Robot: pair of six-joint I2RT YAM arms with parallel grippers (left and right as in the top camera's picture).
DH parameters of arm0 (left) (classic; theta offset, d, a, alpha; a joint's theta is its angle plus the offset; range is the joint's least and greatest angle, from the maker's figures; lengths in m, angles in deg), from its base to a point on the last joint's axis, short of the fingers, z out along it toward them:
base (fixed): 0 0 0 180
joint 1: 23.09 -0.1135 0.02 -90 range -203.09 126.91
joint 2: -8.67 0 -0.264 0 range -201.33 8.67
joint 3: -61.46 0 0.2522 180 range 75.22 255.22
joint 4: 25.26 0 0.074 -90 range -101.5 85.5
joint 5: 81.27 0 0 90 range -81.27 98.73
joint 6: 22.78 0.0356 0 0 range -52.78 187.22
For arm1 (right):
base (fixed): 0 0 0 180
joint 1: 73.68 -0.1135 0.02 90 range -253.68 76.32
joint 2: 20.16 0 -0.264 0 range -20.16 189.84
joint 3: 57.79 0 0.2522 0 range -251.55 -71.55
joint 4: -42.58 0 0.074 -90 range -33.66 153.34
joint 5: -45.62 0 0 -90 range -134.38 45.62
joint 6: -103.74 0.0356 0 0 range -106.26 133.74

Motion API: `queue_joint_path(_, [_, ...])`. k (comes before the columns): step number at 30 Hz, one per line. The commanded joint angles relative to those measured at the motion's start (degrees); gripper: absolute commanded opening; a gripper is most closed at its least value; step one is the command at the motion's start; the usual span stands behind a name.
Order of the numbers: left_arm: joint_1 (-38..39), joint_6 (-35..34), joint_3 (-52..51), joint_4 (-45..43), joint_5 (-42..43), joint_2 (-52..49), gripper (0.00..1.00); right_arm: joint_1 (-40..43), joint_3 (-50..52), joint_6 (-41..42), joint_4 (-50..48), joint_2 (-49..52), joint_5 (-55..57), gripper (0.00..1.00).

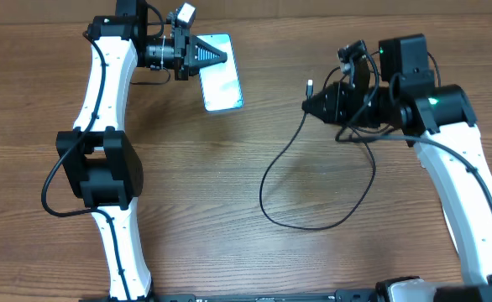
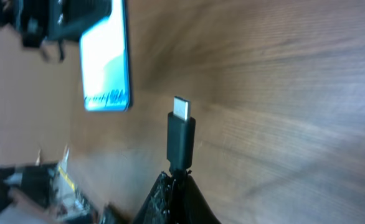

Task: Plug charger to phone and switch on socket
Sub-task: 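Move the held plug under the phone's bottom port with the right gripper, then push the USB-C plug up into the phone's port with the right gripper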

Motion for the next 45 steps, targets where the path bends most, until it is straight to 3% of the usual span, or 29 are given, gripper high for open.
queue_joint_path(1, [0.57, 3.21, 0.90, 0.17, 8.55, 0.31, 0.04, -0.57, -0.24, -5.97, 3.45, -3.91, -5.31, 0.04])
queue_joint_path(6, [1.86, 5.14, 0.90, 0.13, 10.51, 0.31, 0.04, -3.15, 5.49, -5.99, 0.87, -6.93, -10.40, 0.04])
queue_joint_path(13, [5.29, 5.14, 0.92, -0.13, 10.51, 0.31, 0.04, -10.16, 18.91, 0.57, -12.61, -8.50, -13.00, 0.04])
queue_joint_path(23, [6.51, 3.58, 0.90, -0.07, 10.54, 0.31, 0.04, -11.50, 21.05, 4.81, -19.34, -7.74, -12.17, 0.04])
queue_joint_path(32, [7.32, -3.80, 0.92, -0.09, 10.47, 0.31, 0.04, -14.01, 21.05, 9.27, -24.50, -6.40, -10.12, 0.04])
queue_joint_path(45, [9.18, -3.78, 0.92, -0.09, 10.47, 0.31, 0.04, -14.29, 21.05, 9.46, -25.38, -4.87, -8.28, 0.04])
